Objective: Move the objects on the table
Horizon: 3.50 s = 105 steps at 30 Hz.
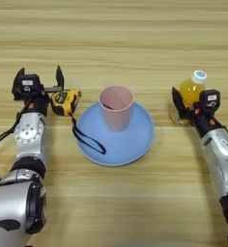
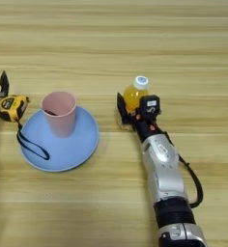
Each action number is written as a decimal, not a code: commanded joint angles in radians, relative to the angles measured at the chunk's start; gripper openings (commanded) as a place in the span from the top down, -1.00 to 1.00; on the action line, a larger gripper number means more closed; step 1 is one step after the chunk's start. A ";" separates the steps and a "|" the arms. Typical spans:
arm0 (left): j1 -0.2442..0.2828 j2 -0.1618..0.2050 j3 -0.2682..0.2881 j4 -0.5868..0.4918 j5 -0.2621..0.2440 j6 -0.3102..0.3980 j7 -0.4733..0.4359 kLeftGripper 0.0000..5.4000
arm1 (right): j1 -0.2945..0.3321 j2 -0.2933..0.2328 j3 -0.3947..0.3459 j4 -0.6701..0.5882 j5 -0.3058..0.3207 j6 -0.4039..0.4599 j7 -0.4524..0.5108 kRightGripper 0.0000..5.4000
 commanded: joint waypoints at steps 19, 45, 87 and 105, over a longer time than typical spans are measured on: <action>0.002 -0.004 -0.006 0.004 0.010 -0.012 0.010 -1.00 | 0.022 -0.005 0.010 -0.041 -0.050 -0.048 -0.014 -0.94; 0.005 -0.010 -0.013 0.000 0.015 -0.018 0.019 -1.00 | 0.090 -0.016 0.063 -0.469 -0.063 -0.040 -0.009 -0.99; 0.002 -0.014 -0.036 0.009 0.028 -0.007 0.030 -1.00 | 0.102 -0.088 0.308 -0.244 -0.078 0.137 0.243 -0.99; 0.003 -0.010 -0.060 0.021 0.050 0.020 0.050 -1.00 | -0.008 -0.045 0.318 -0.094 -0.091 0.116 0.264 -0.99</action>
